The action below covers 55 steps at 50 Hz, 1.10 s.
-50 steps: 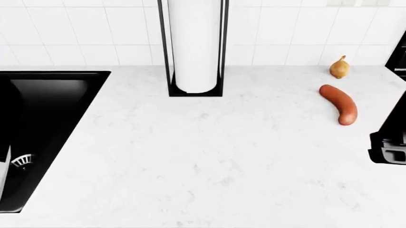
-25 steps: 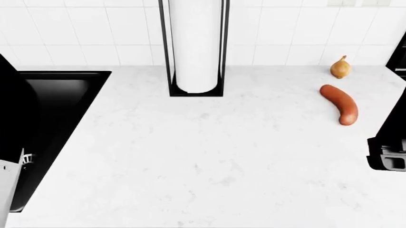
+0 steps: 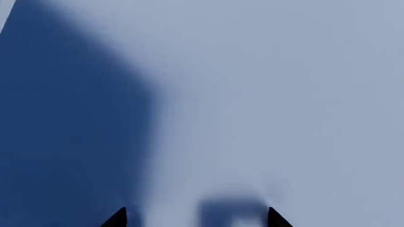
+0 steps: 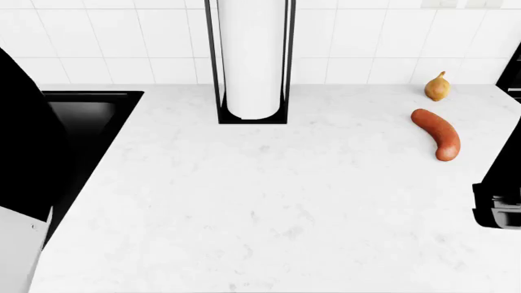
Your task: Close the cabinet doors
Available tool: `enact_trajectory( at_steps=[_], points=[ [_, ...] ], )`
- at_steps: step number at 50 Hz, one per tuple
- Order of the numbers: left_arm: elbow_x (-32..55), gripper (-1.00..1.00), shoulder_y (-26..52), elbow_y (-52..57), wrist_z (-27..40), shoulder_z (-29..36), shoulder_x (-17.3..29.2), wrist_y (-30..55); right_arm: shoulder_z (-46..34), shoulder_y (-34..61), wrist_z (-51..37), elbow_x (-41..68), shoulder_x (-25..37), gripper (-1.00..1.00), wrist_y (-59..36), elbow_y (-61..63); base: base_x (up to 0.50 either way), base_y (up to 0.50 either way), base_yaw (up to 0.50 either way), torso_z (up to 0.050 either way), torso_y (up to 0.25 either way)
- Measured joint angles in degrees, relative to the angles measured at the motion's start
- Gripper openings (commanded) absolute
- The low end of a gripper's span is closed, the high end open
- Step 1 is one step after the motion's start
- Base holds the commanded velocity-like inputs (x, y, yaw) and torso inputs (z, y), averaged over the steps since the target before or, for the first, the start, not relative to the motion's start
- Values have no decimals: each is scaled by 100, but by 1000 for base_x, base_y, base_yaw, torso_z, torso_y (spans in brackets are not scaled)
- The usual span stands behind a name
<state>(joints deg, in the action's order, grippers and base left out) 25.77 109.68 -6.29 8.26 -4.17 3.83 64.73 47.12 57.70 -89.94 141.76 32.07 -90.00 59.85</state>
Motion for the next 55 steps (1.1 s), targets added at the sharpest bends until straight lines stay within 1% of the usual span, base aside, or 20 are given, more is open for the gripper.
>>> enact_trajectory(
  at_steps=[8, 25, 55],
  points=[
    [178, 100, -163, -113, -4, 199, -4, -173, 41, -13, 0, 57, -1, 100, 0, -1, 1, 0, -2, 0, 0],
    [304, 100, -429, 79, 53, 537, 76, -461, 69, -42, 0, 108, -6, 100, 0, -2, 2, -3, -5, 0, 0],
    [239, 100, -950, 406, 10, 1065, 157, -1032, 12, -76, 1, 96, -37, 100, 0, -3, 2, -3, -5, 0, 0]
  ],
)
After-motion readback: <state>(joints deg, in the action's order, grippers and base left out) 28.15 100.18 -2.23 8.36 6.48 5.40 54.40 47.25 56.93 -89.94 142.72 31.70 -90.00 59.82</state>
